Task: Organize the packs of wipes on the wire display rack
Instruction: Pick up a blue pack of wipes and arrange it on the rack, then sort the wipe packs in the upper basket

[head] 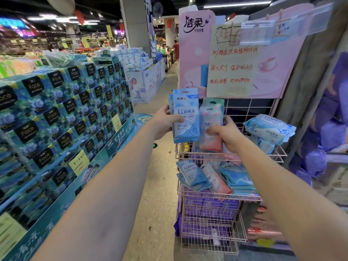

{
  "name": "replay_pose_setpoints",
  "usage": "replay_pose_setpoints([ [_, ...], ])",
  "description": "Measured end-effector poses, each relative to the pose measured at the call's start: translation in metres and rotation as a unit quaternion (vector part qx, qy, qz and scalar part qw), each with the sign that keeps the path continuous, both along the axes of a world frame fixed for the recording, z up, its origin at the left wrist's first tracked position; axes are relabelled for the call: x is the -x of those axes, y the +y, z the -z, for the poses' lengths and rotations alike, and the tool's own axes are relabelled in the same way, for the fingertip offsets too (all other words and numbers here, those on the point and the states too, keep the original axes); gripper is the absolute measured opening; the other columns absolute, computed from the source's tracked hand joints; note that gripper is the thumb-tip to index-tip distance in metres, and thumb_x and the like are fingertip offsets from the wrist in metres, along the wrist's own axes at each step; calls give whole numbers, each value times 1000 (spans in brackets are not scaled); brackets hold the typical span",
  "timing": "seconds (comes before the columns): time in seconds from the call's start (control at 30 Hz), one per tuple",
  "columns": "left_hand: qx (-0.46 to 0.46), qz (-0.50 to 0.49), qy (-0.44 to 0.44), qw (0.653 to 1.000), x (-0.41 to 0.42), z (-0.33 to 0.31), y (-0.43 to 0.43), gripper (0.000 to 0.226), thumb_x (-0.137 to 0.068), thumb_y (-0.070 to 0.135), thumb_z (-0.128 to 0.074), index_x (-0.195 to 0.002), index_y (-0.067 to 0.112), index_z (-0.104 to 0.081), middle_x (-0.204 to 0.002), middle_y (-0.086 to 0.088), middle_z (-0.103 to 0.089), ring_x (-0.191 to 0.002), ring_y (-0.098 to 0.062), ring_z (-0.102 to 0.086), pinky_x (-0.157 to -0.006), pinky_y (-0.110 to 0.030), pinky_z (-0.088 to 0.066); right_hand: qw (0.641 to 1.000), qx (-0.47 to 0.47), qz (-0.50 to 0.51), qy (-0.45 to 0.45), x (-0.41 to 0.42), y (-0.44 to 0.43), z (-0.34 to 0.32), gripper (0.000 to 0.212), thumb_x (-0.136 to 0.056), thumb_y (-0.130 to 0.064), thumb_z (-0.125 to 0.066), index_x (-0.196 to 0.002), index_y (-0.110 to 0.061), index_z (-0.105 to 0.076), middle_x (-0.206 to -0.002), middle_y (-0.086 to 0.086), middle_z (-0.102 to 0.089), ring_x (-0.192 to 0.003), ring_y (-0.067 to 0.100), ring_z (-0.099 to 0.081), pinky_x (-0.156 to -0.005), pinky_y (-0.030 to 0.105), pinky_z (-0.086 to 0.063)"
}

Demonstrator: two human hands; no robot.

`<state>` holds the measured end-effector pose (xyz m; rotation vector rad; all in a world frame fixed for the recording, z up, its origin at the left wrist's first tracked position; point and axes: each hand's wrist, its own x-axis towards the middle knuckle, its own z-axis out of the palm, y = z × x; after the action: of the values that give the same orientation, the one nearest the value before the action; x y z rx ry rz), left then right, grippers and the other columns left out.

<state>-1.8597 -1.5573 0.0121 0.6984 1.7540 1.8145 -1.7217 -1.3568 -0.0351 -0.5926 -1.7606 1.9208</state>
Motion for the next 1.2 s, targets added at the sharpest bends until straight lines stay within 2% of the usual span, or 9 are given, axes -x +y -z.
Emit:
replay_pose_setpoints([
  [0.23, 80, 16, 82, 993, -19, 24, 25, 53, -81, -10, -76, -122, 16, -55, -117, -9, -72, -109, -30, -71, -86, -38, -59, 999, -6, 31, 29, -21, 26, -7, 56, -70, 9, -81, -106, -26, -57, -111, 11, -72, -93, 31, -74, -71, 49, -64],
  [0.33, 126, 15, 133, 983, -18, 37, 25, 56, -80, -10, -75, -122, 20, -53, -120, -8, -73, -109, -24, -72, -93, -40, -59, 1000, 16, 10, 23, -26, 27, 2, 61, -72, 8, -82, -121, -16, -56, -117, 14, -71, -95, 30, -75, -72, 45, -63],
  [0.47, 125, -5, 165, 978, -6, 40, 22, 48, -84, -10, -73, -117, 19, -54, -105, 7, -69, -87, 4, -66, -63, -9, -53, 998, 48, -29, 2, -27, 19, 15, 71, -75, 9, -80, -137, -11, -50, -118, 15, -72, -99, 32, -75, -77, 51, -64],
  [0.7, 208, -11, 167, 964, 1, 41, 18, 58, -89, 6, -72, -137, 19, -42, -124, 3, -63, -124, -25, -61, -92, -35, -54, 994, 80, -70, 23, -23, 16, 10, 68, -77, 15, -75, -136, -9, -52, -120, 19, -72, -102, 35, -74, -79, 51, -62],
  [0.8, 271, -79, 232, 931, -8, 36, 24, 92, -89, 28, -74, -161, 13, -19, -164, -14, -33, -152, -34, -32, -122, -50, -32, 992, 92, -82, 26, -26, 18, 13, 58, -80, 14, -72, -131, -9, -58, -117, 20, -74, -99, 36, -75, -75, 48, -63],
  [0.87, 224, -177, 291, 913, -22, 25, 26, 93, -88, 37, -73, -163, 15, -22, -167, -8, -31, -154, -30, -26, -125, -49, -23, 990, 105, -86, 40, -27, 20, 11, 55, -81, 14, -70, -129, -9, -60, -112, 18, -76, -93, 34, -77, -69, 44, -63],
  [0.97, 137, -215, 386, 887, -41, 6, 34, 68, -87, 25, -73, -149, 15, -47, -148, -7, -52, -138, -30, -44, -117, -45, -33, 987, 106, -105, 52, -28, 20, 7, 50, -80, 16, -68, -124, -10, -64, -108, 17, -77, -89, 31, -78, -68, 41, -63],
  [1.07, 94, -170, 375, 906, -59, -2, 50, 59, -88, 14, -73, -143, 8, -52, -132, -7, -59, -118, -21, -56, -107, -41, -45, 985, 94, -132, 58, -31, 18, 4, 49, -78, 16, -67, -119, -10, -68, -108, 17, -77, -89, 31, -77, -70, 42, -62],
  [1.2, 86, -85, 255, 959, -77, 3, 72, 66, -90, 19, -74, -149, 15, -42, -104, 27, -51, -91, 13, -54, -76, -1, -41, 982, 93, -144, 82, -37, 19, -1, 54, -76, 18, -66, -125, -6, -67, -113, 21, -75, -93, 34, -75, -78, 47, -62],
])
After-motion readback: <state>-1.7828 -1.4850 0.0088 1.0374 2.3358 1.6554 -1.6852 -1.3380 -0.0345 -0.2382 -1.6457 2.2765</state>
